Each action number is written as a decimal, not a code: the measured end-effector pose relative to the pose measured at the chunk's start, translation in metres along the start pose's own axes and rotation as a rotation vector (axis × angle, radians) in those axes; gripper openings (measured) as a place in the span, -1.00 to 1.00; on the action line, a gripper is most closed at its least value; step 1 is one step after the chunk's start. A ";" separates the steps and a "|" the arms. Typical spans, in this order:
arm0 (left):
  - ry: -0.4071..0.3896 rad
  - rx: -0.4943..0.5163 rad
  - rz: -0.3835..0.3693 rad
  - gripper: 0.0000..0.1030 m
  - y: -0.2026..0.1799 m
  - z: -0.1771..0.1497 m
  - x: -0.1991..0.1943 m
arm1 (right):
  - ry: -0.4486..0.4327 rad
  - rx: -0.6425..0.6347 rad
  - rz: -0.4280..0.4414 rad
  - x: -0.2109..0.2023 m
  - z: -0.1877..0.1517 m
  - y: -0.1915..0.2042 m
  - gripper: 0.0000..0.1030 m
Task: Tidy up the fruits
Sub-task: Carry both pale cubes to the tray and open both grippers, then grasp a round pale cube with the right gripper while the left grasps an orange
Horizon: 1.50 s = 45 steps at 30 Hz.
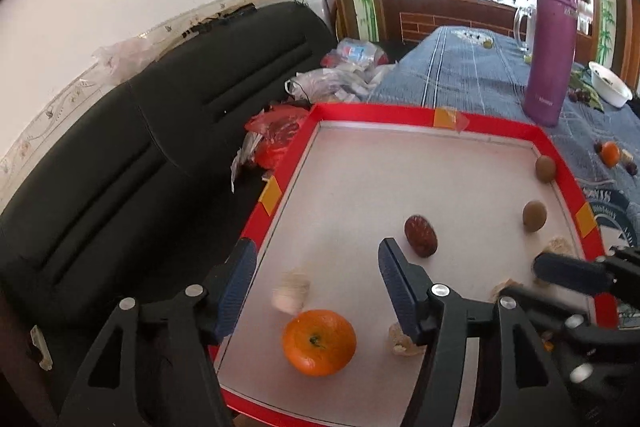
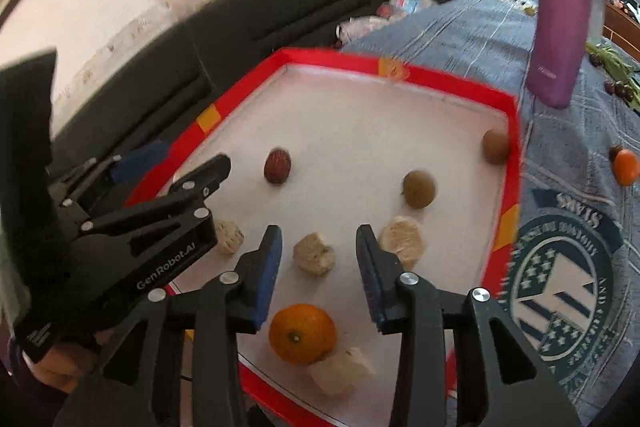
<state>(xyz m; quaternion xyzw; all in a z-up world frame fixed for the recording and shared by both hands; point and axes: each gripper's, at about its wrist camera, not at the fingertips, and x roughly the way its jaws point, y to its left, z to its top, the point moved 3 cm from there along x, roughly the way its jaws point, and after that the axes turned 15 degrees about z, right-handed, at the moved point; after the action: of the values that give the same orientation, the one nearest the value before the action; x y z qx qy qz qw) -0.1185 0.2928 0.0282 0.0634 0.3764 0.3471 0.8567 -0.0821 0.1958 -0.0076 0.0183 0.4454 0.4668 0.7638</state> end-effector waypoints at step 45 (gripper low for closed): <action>-0.016 0.222 -0.328 0.49 -0.221 0.075 -0.084 | -0.264 0.476 -0.411 -0.194 0.019 -0.289 -0.45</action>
<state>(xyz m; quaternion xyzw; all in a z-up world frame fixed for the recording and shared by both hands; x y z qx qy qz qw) 0.0148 0.0844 0.0500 0.0981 0.4107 0.1587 0.8925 0.0999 -0.1013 0.0037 0.1661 0.4335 0.1795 0.8673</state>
